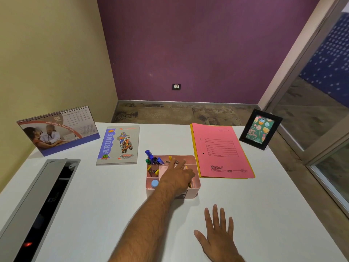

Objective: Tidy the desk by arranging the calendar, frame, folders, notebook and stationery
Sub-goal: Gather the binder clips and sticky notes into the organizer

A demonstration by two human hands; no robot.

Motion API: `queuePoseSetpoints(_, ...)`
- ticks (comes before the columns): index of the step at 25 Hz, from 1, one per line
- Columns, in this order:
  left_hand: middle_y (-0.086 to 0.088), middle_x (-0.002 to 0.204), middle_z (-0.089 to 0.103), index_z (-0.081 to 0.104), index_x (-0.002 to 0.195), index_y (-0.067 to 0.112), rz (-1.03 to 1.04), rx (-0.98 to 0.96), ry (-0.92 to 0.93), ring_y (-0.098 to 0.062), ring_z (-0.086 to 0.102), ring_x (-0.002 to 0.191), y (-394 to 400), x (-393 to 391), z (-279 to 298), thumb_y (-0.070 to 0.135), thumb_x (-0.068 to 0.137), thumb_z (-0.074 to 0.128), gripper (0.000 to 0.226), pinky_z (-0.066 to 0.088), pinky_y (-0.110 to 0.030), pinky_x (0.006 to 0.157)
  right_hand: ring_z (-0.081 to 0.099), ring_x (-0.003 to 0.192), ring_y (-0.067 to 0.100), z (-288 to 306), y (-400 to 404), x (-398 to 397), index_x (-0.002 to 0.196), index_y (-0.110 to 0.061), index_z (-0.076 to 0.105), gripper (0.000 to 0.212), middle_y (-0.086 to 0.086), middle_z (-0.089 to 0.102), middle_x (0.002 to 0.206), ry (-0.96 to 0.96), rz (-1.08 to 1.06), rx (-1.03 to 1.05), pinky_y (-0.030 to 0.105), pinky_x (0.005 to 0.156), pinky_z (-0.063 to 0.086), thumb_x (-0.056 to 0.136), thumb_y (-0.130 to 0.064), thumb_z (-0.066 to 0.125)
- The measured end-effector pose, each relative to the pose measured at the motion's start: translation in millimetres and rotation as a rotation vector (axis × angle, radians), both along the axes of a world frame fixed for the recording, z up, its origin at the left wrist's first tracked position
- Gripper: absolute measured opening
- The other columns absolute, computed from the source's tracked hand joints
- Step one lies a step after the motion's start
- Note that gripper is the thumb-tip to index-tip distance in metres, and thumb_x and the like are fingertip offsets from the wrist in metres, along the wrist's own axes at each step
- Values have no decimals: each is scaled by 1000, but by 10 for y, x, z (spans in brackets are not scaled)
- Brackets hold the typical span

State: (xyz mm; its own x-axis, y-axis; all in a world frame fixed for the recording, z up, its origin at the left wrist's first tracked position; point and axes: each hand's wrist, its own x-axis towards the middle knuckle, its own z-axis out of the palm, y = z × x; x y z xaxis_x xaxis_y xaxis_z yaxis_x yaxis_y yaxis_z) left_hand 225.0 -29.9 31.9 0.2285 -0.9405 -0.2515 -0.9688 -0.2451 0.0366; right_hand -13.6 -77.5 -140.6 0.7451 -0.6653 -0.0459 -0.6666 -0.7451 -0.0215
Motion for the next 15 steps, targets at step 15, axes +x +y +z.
queuePoseSetpoints(15,-2,154,37,33,149,18,740,-965,438,-23,26,145,687,244,-373,40,98,45,57,22,-47,118,46,132,23,506,47,356,128,-20,60,86,5,56,140,-468,-306,459,42,114,28,83,-82,21)
